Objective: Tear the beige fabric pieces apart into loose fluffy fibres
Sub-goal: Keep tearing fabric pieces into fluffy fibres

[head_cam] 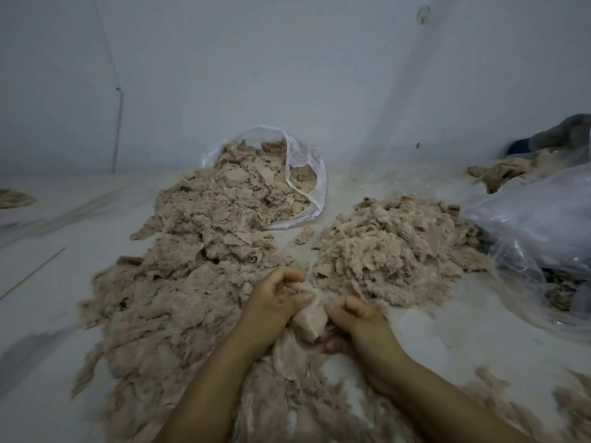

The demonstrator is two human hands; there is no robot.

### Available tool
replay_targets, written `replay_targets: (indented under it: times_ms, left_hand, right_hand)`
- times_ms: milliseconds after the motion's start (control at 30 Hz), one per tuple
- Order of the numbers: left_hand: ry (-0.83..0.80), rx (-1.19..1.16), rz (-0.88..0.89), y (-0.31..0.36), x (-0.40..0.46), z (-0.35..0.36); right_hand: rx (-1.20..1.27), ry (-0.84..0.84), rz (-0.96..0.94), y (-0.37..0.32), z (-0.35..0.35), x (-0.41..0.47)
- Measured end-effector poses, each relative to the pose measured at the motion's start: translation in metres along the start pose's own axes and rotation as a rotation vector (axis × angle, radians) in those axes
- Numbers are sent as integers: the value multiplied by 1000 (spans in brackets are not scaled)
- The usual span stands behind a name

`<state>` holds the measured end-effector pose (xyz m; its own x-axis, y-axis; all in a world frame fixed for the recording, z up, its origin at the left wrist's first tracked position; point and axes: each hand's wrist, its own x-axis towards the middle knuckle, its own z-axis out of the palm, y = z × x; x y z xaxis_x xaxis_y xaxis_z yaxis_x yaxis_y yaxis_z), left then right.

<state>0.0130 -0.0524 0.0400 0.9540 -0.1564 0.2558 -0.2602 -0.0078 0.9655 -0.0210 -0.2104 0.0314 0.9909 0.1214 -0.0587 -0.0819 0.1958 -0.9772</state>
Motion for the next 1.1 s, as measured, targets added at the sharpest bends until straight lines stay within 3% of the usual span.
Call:
replay_targets:
  times_ms: [133,433,567,633,767,967,1100]
  left_hand:
    - [-75,88,49,1,-2,10]
    - [43,29,-11,1,-3,17]
    - [188,-22,-1,2,0,5]
    - [210,-18,23,3,1,2]
    - [106,33,60,3,-4,16]
    - [165,106,98,1,-4,19]
    - [234,80,50,-1,-2,18]
  right_hand:
    - [-42,3,-68,1,2,-3]
    - [60,160,-146,1,-6,-3]
    - [83,237,-189,-7,-20,-2]
    - [33,142,-153,-9,-22,-5]
    - [-77,-136,-18,-3,-13,-9]
    - [-86,-231,45,-5,-16,-7]
    - [-175,-460,236,-15,-28,-12]
